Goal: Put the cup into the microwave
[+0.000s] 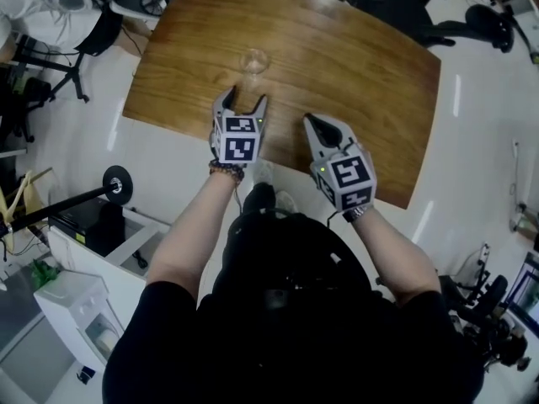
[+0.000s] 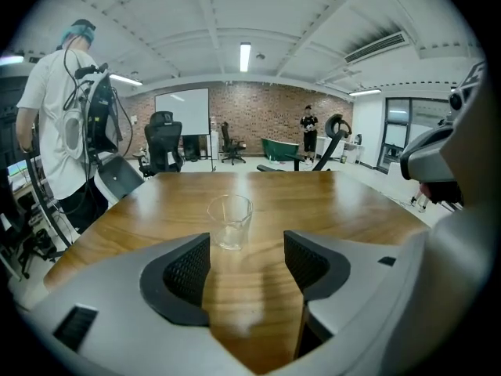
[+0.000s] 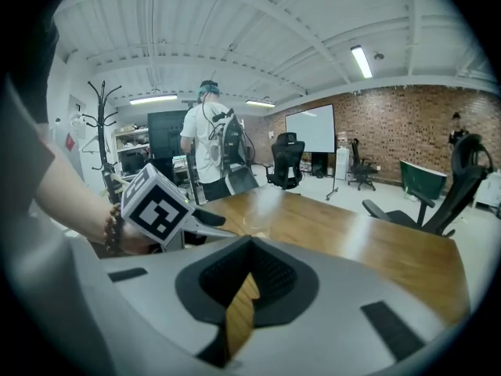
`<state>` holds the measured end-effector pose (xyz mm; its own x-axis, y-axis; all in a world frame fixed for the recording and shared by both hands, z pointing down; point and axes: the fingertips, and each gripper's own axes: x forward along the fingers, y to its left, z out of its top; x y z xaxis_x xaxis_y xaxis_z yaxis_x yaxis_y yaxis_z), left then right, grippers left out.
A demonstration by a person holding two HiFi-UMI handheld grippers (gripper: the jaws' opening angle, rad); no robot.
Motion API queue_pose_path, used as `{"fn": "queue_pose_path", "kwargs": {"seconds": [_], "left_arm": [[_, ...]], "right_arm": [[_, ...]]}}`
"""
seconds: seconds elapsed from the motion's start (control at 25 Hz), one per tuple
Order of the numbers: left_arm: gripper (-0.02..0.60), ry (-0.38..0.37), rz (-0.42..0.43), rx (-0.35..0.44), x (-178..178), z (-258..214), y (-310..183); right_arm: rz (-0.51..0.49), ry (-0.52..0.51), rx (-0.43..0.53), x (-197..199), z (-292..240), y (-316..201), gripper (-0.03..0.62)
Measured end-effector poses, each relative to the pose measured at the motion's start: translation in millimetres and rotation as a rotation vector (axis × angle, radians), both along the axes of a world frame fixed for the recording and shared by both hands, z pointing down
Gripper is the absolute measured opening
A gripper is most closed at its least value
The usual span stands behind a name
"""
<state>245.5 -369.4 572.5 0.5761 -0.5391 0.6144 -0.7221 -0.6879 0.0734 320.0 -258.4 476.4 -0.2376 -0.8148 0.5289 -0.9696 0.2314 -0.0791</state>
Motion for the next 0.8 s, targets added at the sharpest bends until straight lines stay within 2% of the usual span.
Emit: {"fn": "queue_pose_path", "kwargs": {"seconds": [0.08,0.2,0.28,0.32,0.8], "left_arm": [[0.299,-0.007,0.007,-0.006,3,5,-8],[0.343,-0.022,0.013,-0.008,7,13,-21],[0.344,-0.033,0.018,-0.011,9,19,-30],[0.367,-0.039,0.022,-0.013,10,22,-34],[0.367,-0.058,0.111,-0.021,40,40,-66]], "right_arm": [[0.007,0.002,-0.017,0,2,-5,0.002],[0.027,0.001,-0.018,3,6,-14,0.002],[0.045,-0.004,-0.009,5,8,-21,0.002],[0.053,-0.005,-0.016,6,11,-23,0.002],[0.11,-0.007,-0.053,21,23,-50,0.002]]}}
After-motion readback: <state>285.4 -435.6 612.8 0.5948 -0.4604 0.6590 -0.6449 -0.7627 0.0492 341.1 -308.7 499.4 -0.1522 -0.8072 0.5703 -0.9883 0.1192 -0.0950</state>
